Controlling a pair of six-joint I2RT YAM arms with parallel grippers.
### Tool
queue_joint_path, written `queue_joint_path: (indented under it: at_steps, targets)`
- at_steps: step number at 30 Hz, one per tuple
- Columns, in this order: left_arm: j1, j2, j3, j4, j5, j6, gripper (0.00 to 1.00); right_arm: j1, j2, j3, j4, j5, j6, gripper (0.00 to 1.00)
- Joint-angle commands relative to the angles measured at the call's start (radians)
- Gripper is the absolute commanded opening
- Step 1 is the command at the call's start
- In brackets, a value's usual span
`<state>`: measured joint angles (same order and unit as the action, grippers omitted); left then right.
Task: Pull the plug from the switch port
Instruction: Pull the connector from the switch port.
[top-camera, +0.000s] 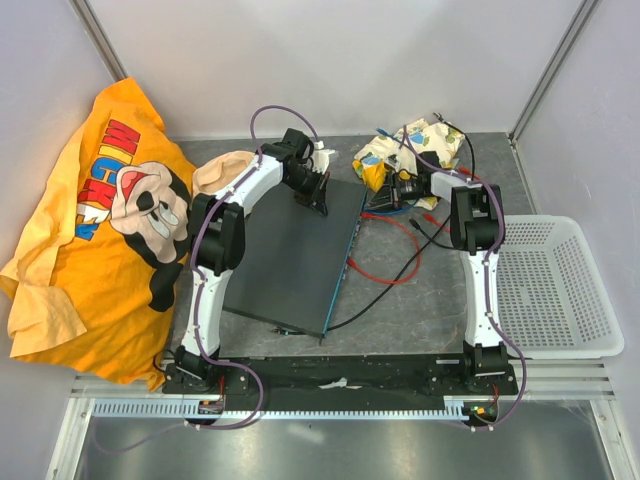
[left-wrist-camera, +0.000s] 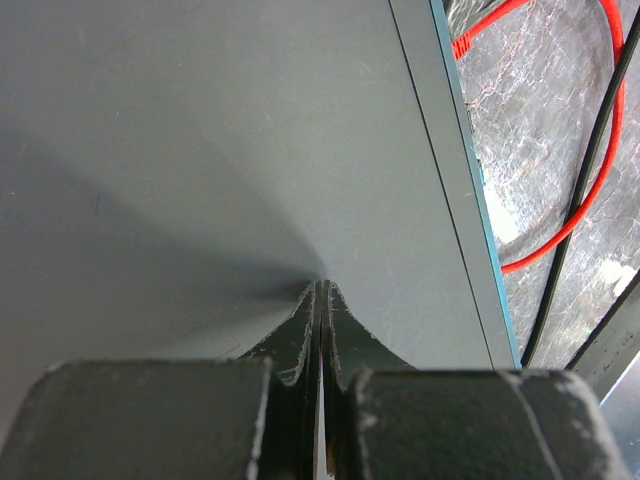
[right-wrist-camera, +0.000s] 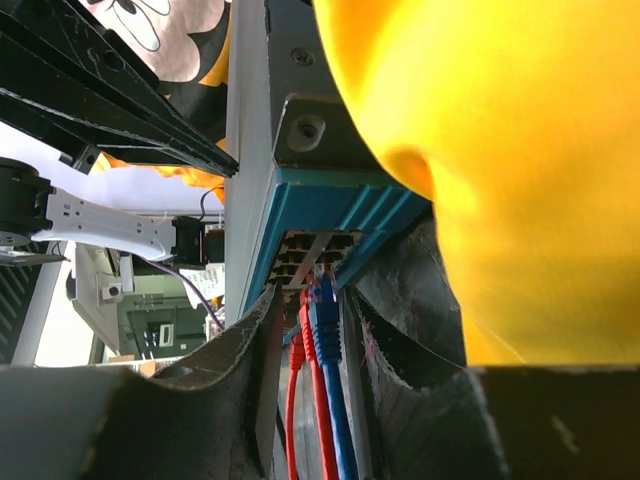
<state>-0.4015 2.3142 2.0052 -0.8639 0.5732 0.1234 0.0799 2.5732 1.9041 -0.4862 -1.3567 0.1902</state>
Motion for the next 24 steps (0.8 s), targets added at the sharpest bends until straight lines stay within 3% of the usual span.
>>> queue_joint_path:
  at_steps: [1,19,24]
  targets:
    - [-0.010,-0.007,-0.026,-0.061,-0.056,0.047,0.01,0.032,-0.044,-0.011,-0.005,0.002,-0.014,0.36]
    - [-0.022,-0.015,-0.040,-0.060,-0.072,0.055,0.02,0.027,-0.004,0.001,-0.005,0.022,0.005,0.24]
    - [-0.026,-0.015,-0.039,-0.061,-0.072,0.056,0.02,0.023,0.019,0.007,-0.006,0.090,0.028,0.08]
